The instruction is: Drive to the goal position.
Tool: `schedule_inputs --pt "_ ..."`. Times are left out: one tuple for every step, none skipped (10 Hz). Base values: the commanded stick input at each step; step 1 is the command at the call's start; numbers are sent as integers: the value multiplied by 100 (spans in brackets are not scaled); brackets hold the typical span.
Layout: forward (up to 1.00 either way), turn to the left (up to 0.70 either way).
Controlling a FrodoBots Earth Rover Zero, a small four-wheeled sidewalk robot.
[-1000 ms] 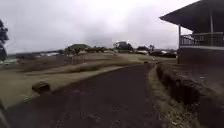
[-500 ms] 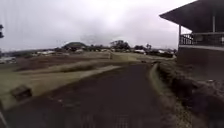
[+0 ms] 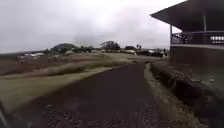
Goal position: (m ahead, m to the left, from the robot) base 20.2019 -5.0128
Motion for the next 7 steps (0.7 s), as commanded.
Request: schedule_inputs --pt "100 -27" --pt "100 -26" --pt "100 -25" --pt "100 -19" --pt "100 -6" --pt "100 -37" --pt "100 -12"
